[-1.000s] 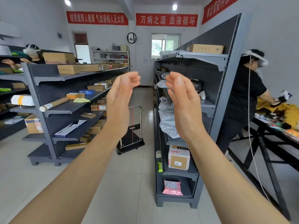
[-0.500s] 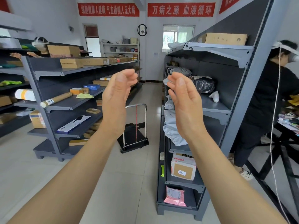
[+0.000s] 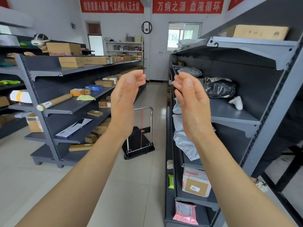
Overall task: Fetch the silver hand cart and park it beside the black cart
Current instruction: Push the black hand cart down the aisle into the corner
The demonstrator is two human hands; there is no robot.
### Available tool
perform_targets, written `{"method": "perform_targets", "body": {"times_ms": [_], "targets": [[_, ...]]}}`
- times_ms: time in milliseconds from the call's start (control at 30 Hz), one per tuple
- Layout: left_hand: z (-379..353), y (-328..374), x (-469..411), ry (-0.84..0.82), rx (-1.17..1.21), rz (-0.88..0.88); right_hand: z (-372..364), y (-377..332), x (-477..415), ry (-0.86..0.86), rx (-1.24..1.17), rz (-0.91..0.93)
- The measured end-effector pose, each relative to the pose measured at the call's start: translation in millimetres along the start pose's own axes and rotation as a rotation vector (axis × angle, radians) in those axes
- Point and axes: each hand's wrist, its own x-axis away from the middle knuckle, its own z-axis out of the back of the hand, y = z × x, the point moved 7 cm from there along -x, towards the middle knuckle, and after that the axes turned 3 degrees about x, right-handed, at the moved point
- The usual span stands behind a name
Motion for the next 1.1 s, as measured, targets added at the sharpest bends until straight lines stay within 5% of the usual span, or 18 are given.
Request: {"method": "perform_targets", "body": {"times_ms": [1100], "targets": [[80, -192, -180, 0.034, -0.007, 0.045, -53, 201, -195, -0.051, 0.008, 0.01]]}}
